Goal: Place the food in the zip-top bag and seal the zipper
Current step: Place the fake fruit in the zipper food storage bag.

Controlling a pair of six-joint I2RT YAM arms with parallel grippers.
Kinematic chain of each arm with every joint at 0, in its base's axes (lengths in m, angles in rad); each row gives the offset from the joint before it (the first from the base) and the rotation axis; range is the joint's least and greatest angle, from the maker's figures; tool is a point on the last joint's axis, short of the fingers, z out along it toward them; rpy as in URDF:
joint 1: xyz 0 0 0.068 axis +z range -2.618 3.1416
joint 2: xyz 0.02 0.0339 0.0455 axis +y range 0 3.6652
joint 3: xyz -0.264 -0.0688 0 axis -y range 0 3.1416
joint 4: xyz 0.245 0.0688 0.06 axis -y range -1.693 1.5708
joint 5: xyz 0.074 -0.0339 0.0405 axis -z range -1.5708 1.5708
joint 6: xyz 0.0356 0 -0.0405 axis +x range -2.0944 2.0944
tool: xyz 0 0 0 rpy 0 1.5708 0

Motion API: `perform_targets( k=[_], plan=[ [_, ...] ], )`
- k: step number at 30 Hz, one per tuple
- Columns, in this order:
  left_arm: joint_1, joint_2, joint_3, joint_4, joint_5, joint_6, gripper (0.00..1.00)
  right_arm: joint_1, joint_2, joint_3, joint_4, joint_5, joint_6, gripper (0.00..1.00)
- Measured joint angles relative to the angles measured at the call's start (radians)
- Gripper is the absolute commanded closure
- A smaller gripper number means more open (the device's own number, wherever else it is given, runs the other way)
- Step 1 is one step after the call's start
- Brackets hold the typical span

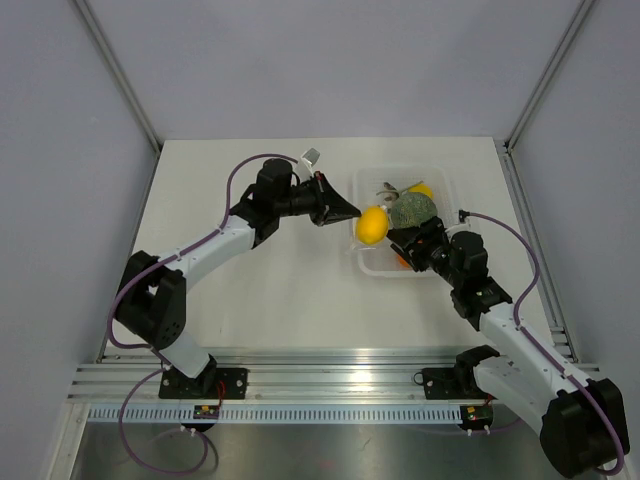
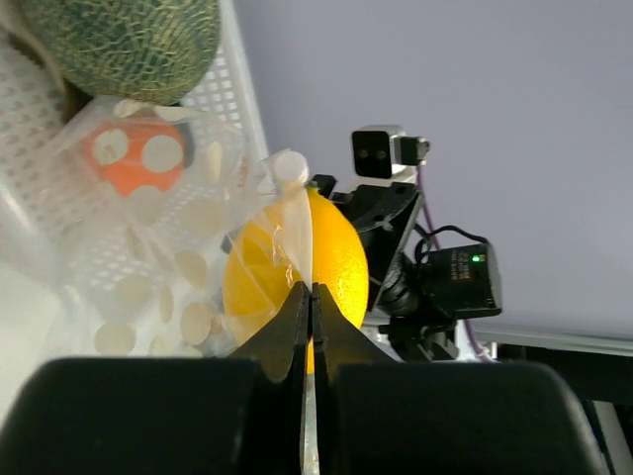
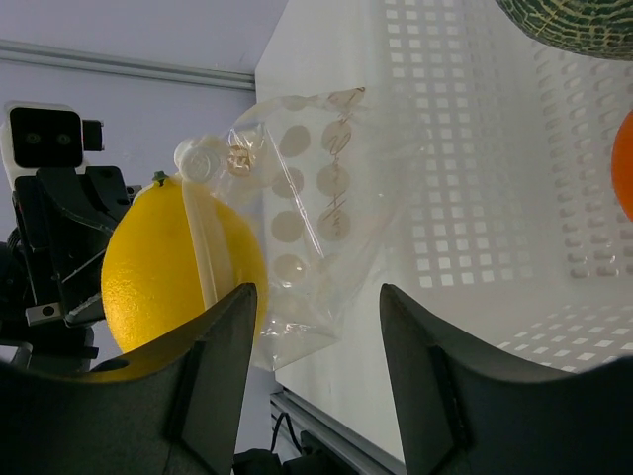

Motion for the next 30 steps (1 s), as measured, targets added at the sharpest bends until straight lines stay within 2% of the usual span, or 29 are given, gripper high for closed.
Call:
perform_targets(
  k=[10,23,30],
  plan=[
    [0.012,-0.052,0.000,-0.188,-0.046,0.147,1.00,-0.003,0.115,0.032,0.059,-0.040,-0.001,0.41],
    [0.059,-0.127,0.000,-0.270,-0.045,0.198,1.00,0.002,0.325,0.163,0.195,-0.148,-0.005,0.44],
    [0.092,-0.156,-0.023,-0.275,-0.042,0.197,1.00,0.046,0.392,0.184,0.235,-0.146,-0.004,0.44]
  ],
)
